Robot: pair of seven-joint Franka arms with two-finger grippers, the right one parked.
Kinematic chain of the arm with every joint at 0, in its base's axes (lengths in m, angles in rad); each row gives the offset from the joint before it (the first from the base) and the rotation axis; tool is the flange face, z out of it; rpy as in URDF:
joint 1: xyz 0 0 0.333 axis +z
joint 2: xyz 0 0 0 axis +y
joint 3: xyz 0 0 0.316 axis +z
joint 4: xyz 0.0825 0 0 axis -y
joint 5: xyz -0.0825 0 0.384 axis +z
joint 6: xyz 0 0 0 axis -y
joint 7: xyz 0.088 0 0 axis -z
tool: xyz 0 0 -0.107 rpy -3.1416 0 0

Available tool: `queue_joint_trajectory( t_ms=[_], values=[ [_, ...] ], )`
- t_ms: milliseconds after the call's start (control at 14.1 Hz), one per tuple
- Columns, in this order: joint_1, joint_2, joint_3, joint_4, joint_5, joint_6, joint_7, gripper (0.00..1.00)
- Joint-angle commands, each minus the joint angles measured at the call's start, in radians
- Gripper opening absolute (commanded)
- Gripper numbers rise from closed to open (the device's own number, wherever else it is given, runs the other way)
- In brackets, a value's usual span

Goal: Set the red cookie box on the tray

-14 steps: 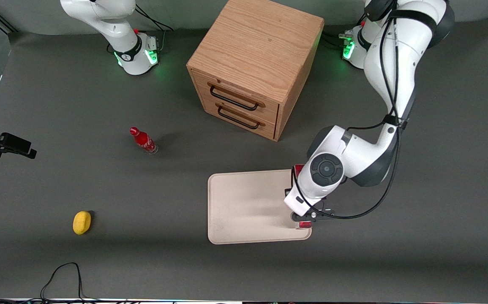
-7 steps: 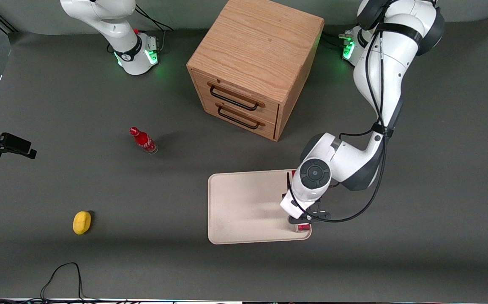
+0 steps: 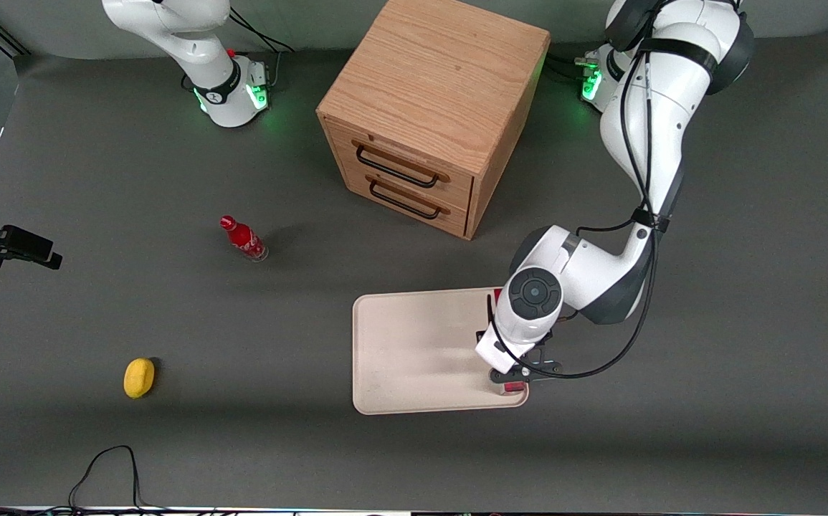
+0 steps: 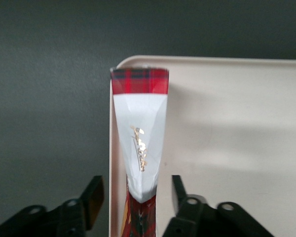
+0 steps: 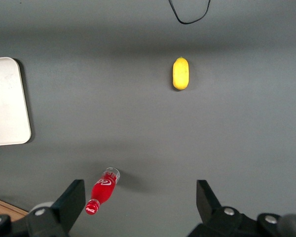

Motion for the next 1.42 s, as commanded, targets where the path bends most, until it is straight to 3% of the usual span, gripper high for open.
queue_joint_trajectory(
  t_ms=[0, 283, 425, 566, 991, 1345],
  values=[
    [-0.012, -0.095, 0.053, -0.006, -0.007, -0.030, 0.032, 1.00],
    [0.081, -0.325, 0.120, -0.145, -0.211, -0.097, 0.274, 1.00],
    [0.144, -0.402, 0.140, -0.147, -0.274, -0.206, 0.415, 1.00],
    [0.194, -0.479, 0.166, -0.155, -0.314, -0.286, 0.437, 1.00],
    [0.417, -0.785, 0.168, -0.443, -0.304, -0.349, 0.591, 1.00],
    [0.463, -1.009, 0.165, -0.636, -0.228, -0.367, 0.664, 1.00]
  ],
)
